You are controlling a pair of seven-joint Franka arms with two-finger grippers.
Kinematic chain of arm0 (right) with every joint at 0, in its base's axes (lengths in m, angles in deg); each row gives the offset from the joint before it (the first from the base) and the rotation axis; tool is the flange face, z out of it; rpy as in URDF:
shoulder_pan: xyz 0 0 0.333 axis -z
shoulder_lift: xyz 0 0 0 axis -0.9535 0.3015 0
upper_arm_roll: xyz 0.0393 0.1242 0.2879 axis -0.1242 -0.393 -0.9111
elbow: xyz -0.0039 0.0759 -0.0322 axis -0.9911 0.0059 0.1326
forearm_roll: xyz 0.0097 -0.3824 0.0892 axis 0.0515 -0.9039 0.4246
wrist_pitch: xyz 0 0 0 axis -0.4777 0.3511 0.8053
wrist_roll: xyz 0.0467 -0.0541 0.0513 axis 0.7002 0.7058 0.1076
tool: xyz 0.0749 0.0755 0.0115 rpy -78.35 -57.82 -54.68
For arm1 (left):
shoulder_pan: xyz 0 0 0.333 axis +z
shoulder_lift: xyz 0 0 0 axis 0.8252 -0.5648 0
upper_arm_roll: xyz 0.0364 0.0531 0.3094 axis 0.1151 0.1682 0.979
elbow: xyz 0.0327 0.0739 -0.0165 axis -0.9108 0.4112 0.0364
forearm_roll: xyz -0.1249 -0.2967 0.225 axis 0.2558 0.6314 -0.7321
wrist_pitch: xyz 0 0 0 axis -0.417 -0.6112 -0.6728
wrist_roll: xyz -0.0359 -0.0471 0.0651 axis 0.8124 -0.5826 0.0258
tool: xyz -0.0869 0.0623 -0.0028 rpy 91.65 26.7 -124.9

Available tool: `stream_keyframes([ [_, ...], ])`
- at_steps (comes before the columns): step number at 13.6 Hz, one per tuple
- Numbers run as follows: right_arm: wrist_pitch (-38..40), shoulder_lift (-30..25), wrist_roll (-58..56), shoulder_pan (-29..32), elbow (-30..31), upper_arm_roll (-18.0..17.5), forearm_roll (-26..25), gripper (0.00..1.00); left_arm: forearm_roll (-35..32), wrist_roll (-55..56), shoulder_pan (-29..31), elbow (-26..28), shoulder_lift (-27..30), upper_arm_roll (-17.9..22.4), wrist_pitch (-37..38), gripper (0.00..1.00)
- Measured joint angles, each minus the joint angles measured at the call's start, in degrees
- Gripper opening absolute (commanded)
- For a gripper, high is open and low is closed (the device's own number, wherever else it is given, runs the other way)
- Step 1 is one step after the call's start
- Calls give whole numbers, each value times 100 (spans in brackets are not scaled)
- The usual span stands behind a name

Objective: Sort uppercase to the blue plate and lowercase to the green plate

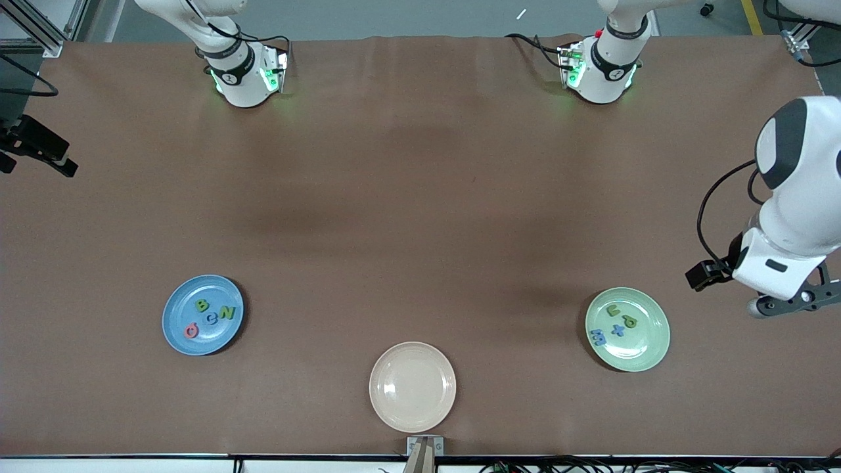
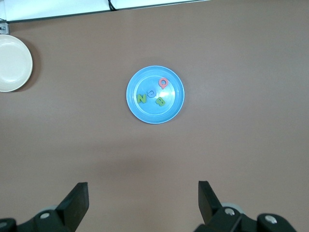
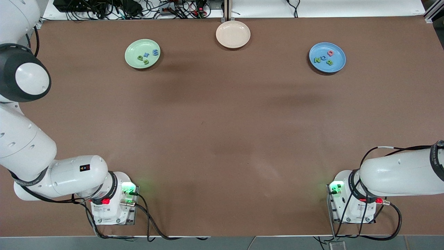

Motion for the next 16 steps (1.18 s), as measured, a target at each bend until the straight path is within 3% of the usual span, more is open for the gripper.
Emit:
stream_keyframes([
  [16,-61,-1,1,14,0,2,8,100,676,0,6,9,629,-18,595,100],
])
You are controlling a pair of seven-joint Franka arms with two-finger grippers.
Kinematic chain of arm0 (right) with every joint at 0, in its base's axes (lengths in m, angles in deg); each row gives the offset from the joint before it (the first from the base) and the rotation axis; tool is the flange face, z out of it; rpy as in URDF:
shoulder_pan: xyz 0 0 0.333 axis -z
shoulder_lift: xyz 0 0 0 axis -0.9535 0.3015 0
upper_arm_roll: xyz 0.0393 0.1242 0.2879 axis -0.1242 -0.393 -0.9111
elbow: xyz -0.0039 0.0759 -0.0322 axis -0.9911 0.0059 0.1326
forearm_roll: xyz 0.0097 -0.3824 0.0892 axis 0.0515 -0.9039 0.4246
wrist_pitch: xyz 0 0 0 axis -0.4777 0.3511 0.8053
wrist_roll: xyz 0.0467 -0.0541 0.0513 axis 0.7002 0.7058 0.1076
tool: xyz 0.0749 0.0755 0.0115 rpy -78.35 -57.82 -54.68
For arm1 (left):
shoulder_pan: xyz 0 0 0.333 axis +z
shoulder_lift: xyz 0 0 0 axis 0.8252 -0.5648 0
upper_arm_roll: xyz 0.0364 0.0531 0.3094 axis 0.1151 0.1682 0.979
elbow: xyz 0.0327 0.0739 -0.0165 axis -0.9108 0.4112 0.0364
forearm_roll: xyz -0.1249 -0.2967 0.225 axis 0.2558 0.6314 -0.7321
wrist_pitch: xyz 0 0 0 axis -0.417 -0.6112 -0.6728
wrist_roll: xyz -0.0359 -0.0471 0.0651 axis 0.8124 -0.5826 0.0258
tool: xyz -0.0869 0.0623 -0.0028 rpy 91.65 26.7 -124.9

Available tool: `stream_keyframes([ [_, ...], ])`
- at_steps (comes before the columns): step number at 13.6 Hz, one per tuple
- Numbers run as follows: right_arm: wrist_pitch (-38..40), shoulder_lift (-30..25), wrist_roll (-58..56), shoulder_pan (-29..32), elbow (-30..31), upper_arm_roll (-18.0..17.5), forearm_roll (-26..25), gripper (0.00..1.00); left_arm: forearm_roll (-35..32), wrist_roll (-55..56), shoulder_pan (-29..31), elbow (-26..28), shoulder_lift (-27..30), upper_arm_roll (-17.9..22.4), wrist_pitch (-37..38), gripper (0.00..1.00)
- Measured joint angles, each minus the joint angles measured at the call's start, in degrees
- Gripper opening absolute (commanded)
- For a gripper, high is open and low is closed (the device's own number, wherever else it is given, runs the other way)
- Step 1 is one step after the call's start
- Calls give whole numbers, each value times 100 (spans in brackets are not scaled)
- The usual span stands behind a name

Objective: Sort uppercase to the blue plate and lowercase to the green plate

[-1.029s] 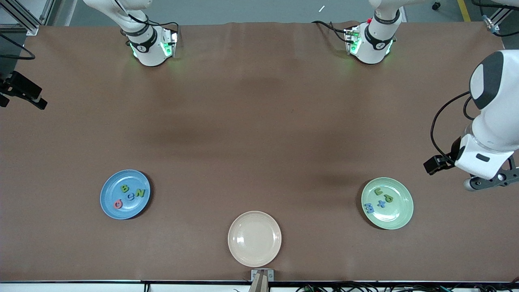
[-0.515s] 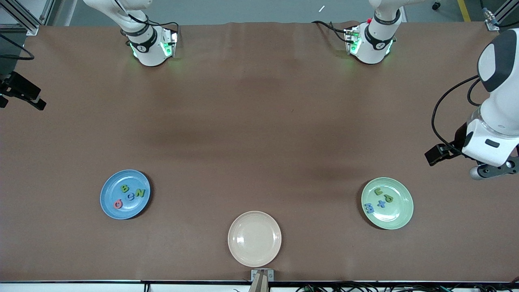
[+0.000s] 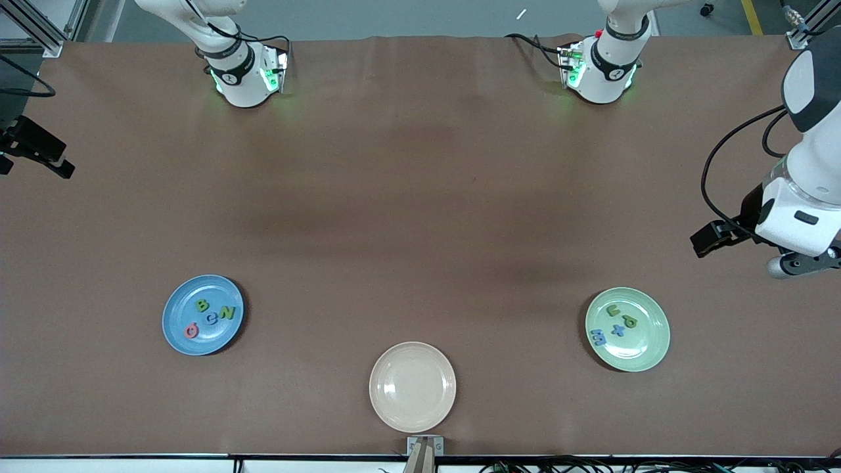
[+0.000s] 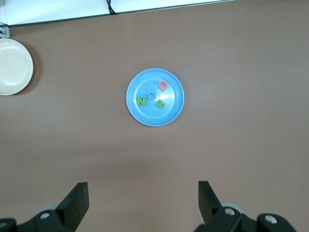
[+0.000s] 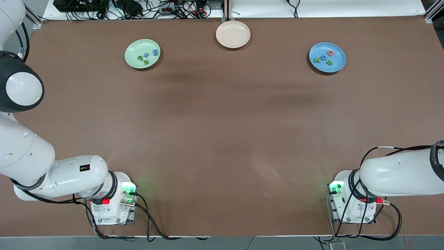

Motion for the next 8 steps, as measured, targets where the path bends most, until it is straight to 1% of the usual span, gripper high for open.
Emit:
stream_keyframes([
  [8,16,0,0,0,2,0,0,100,48,-4,1,-3,17,2,103,100],
])
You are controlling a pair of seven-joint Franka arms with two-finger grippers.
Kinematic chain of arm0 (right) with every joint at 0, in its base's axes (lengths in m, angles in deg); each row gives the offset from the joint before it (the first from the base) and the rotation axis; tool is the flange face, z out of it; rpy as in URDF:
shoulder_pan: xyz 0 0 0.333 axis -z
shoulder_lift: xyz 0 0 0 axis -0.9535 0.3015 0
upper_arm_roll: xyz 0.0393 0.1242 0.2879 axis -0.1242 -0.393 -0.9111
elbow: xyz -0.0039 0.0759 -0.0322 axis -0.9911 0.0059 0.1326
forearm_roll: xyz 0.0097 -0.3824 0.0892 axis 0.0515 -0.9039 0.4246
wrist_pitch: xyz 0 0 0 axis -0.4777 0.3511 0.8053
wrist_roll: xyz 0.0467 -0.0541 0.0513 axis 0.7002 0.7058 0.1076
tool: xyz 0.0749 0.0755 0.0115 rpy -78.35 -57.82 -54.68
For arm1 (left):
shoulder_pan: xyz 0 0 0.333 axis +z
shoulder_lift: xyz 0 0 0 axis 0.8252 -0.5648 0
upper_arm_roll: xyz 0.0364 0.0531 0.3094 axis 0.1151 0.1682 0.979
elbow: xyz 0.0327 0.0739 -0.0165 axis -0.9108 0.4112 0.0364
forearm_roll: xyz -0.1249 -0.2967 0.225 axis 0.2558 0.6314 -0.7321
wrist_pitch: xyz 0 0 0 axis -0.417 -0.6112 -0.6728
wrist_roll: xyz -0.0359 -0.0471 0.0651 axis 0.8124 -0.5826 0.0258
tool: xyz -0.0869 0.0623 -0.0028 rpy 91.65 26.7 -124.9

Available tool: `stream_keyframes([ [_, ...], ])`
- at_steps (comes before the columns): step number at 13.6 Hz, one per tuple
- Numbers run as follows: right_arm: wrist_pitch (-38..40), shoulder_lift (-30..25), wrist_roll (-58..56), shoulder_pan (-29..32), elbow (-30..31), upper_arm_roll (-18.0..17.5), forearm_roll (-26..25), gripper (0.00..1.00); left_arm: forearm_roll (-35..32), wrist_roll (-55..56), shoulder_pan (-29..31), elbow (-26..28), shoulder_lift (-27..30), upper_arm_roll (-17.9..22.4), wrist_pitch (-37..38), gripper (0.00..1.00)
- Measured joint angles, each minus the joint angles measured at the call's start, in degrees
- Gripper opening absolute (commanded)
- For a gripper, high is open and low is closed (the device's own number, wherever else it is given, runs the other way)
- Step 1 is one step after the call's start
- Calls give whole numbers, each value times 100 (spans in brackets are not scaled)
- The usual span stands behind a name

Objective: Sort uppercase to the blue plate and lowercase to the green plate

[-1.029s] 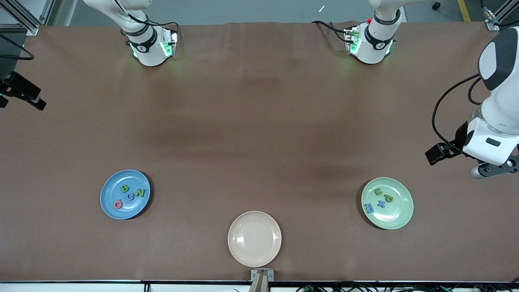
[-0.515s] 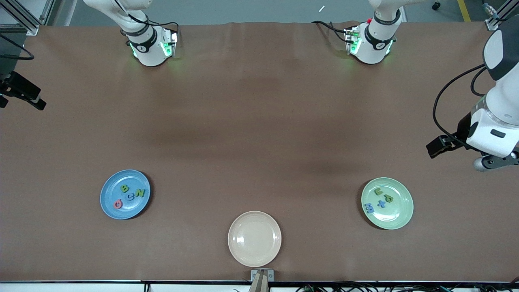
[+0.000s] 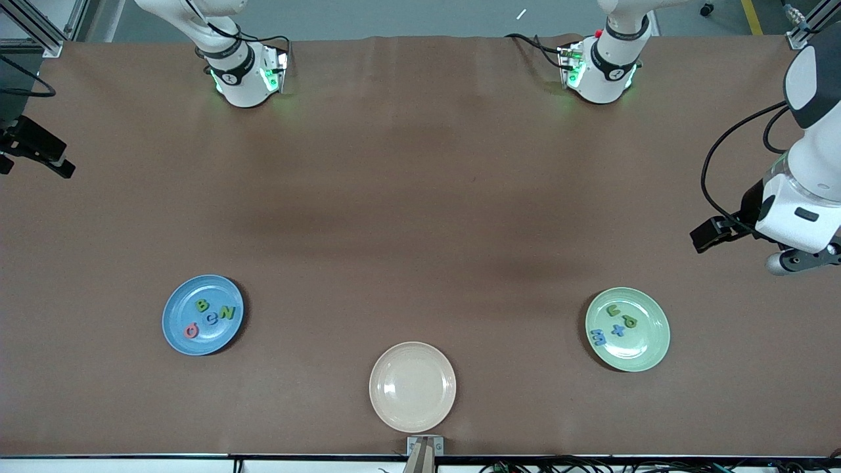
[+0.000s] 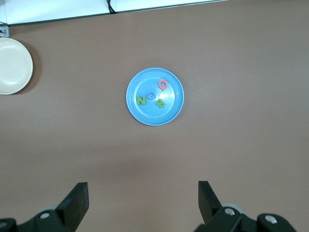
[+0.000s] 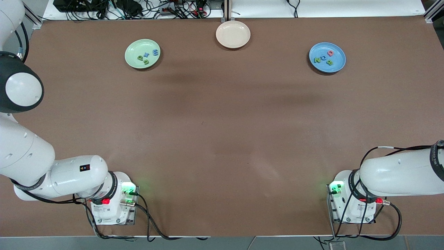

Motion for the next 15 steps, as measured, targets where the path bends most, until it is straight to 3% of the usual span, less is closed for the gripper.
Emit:
stream_keyframes([
  [15,-1,0,-2,69,0,30,10,100,23,-4,-11,-17,176,-66,56,100],
])
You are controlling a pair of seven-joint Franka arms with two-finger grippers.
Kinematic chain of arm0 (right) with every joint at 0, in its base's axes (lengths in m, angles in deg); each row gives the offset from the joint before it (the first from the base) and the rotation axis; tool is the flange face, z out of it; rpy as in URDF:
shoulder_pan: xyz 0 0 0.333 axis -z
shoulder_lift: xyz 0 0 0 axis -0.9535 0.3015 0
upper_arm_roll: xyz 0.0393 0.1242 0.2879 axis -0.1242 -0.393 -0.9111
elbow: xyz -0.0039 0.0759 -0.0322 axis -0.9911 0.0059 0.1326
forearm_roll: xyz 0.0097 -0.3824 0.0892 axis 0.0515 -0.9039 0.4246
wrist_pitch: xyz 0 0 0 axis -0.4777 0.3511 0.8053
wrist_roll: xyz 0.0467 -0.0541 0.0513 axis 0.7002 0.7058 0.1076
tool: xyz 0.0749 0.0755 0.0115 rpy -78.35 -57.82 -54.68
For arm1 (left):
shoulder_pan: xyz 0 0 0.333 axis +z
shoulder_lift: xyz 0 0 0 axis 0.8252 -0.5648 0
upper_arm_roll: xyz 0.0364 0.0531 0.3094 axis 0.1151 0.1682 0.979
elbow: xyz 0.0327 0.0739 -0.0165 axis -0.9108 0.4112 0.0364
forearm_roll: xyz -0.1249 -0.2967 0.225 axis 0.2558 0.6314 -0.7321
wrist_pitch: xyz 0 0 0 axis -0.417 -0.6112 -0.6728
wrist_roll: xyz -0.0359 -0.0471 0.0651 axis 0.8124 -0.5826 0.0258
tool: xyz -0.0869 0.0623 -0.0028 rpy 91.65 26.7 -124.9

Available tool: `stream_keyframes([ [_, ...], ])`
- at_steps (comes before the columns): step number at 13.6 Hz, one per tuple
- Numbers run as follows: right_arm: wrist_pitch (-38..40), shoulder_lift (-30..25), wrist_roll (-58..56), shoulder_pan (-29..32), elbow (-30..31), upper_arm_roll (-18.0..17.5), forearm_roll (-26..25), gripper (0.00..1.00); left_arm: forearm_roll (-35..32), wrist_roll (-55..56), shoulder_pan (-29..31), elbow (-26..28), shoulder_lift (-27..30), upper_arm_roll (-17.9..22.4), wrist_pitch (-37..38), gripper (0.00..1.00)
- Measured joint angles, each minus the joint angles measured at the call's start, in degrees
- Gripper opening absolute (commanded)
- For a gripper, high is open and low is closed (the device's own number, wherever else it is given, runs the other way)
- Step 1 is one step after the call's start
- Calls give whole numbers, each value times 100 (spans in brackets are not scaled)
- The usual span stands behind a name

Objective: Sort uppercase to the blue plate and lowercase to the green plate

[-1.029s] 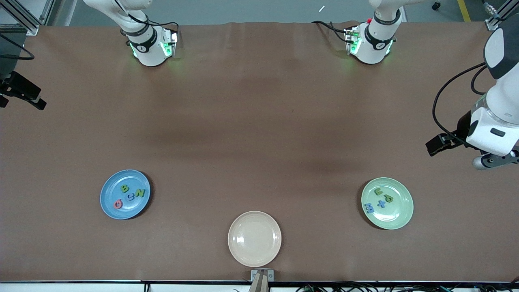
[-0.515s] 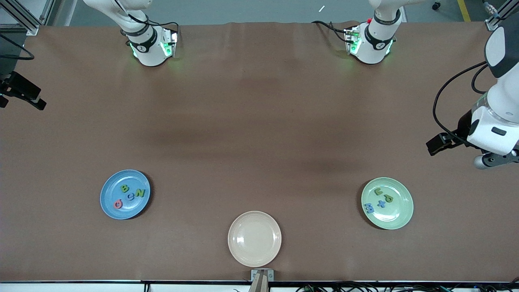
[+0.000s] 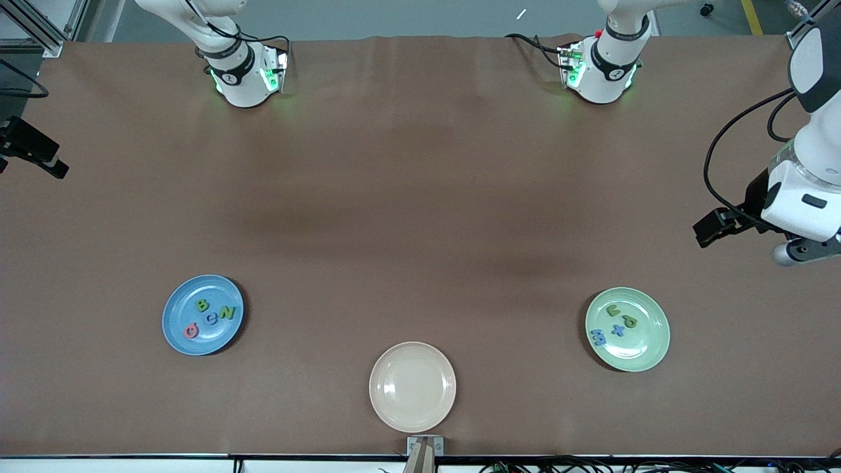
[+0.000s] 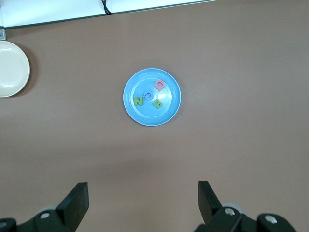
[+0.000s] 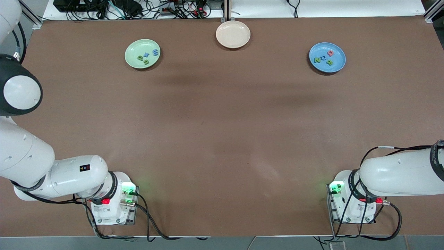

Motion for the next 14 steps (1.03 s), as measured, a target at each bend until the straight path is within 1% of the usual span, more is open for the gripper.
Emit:
stream_keyframes([
  [2,0,0,0,1,0,0,4,100,84,-43,-47,-2,78,-16,23,100],
  [3,0,-1,0,1,0,0,5,100,124,-164,-135,-3,138,43,58,100],
  [4,0,-2,0,1,0,0,6,100,160,-317,-336,-3,213,247,143,100],
  [6,0,-6,0,1,0,0,6,100,381,-628,-834,-1,391,865,422,100],
  [7,0,-11,0,1,0,0,7,100,545,-779,-961,5,486,1098,552,100],
  [11,1,-25,0,3,0,0,7,100,873,-1148,-1195,245,833,1641,860,100],
  [14,3,-26,0,4,0,0,7,100,1088,-1402,-1248,469,1015,1854,875,100],
])
